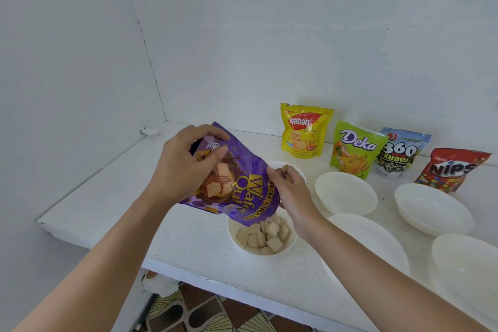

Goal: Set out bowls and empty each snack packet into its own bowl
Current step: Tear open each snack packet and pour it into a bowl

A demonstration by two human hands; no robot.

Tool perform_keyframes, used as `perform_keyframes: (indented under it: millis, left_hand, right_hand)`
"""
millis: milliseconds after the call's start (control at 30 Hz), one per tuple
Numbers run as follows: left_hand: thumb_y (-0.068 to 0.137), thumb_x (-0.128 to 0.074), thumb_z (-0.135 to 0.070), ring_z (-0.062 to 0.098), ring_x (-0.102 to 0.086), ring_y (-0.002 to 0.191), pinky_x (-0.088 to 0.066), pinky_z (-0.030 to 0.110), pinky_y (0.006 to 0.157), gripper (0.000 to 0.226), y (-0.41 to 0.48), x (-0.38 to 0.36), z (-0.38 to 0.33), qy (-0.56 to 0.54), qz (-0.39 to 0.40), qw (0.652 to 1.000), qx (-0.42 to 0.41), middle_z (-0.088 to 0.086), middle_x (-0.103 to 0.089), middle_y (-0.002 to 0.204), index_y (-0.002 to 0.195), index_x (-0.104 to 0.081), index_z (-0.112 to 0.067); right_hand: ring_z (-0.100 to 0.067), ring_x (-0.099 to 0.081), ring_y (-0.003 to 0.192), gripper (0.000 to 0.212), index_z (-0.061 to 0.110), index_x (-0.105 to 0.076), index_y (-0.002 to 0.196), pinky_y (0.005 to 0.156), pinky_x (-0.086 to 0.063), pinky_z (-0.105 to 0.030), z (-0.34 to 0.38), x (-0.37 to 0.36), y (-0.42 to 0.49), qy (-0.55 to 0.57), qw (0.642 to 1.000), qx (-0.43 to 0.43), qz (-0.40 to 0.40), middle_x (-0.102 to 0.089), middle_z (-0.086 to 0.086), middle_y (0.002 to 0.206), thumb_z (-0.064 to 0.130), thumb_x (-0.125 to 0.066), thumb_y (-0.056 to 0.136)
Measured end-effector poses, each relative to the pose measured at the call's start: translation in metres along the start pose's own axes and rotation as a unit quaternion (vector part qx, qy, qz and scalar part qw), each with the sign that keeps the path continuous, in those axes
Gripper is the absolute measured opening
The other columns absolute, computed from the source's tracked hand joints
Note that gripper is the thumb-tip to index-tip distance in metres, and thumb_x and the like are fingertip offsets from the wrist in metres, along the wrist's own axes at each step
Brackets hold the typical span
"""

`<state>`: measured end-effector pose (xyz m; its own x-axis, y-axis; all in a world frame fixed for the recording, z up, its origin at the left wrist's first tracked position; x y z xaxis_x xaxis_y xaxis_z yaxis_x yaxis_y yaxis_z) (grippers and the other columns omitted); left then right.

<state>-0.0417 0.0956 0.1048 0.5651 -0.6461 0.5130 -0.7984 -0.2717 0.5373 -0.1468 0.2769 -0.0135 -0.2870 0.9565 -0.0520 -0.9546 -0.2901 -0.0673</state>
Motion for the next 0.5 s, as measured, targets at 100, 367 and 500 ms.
perform_keyframes:
  millis: [100,367,500]
  left_hand:
    - [0.086,-0.076,-0.023,0.019,-0.066,0.083,-0.055,0.037,0.077,0.016,0.007,0.011,-0.011,0.001,-0.003,1.000,-0.005,0.000,-0.069,0.091,0.098,-0.072,-0.033]
    - [0.087,-0.077,-0.024,0.016,-0.072,0.080,-0.061,0.041,0.070,0.017,0.017,0.024,-0.018,0.006,0.025,1.000,-0.007,-0.010,-0.074,0.087,0.099,-0.071,-0.035]
    - [0.087,-0.077,-0.019,0.013,-0.070,0.082,-0.058,0.036,0.072,0.019,0.009,0.008,-0.003,0.012,0.045,0.999,0.000,-0.012,-0.073,0.087,0.097,-0.072,-0.034]
  right_hand:
    - [-0.011,-0.055,0.061,0.034,0.012,-0.049,0.078,0.059,-0.039,-0.025,0.017,0.000,-0.006,-0.006,0.998,0.055,-0.013,-0.060,-0.006,0.074,0.038,-0.064,0.094]
    - [-0.022,-0.072,0.078,0.031,0.012,-0.051,0.082,0.068,-0.054,-0.036,0.024,-0.002,-0.010,0.038,0.996,0.073,0.044,-0.073,-0.016,0.087,0.032,-0.074,0.087]
    - [-0.029,-0.068,0.087,0.041,0.025,-0.051,0.067,0.073,-0.051,-0.045,0.002,0.000,-0.008,-0.016,0.997,0.057,0.042,-0.068,-0.021,0.095,0.054,-0.079,0.071]
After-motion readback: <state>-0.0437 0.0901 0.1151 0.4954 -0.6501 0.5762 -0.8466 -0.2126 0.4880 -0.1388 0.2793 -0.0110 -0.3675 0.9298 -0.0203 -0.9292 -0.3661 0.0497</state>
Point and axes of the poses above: each hand's wrist, its own y-axis towards the middle knuckle, its own x-axis out of the back of the hand, z = x × y, the point moved 4 cm from there along y, towards the middle knuckle
